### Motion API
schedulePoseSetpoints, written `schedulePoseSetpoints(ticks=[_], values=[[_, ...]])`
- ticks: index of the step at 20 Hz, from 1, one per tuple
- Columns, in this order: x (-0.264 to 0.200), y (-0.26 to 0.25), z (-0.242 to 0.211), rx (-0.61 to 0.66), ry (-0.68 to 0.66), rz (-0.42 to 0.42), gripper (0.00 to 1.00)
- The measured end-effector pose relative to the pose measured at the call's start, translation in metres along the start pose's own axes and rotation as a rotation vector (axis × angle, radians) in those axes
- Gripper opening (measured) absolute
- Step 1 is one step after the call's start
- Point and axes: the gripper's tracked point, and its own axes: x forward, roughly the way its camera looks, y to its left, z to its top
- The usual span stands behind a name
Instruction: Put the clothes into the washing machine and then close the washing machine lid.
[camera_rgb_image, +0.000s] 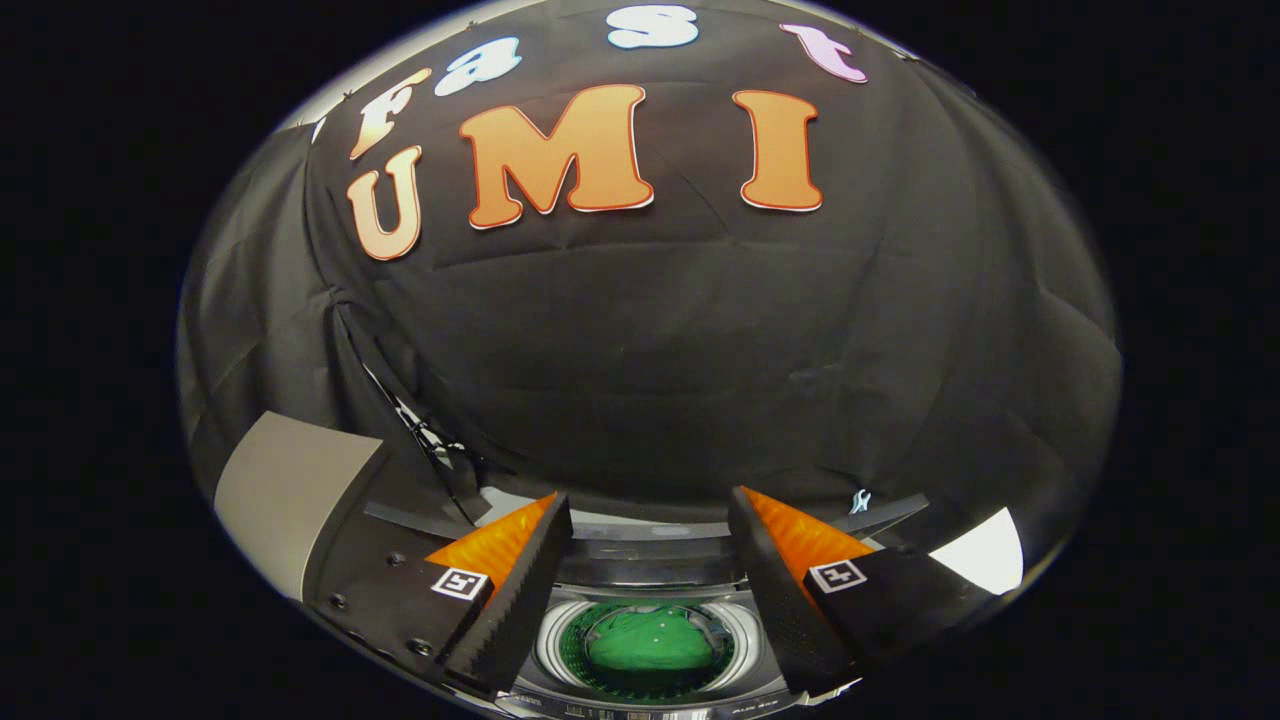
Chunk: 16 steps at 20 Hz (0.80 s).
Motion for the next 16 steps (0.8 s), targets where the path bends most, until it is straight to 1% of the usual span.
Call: schedulePoseSetpoints(ticks=[7,11,14,16], values=[[-0.029,0.002,-0.030,0.016,0.031,-0.011,1.00],[-0.042,0.003,-0.051,0.038,0.063,-0.043,1.00],[-0.054,0.010,-0.080,0.093,0.120,-0.042,1.00],[-0.064,0.009,-0.095,0.143,0.134,-0.062,1.00]])
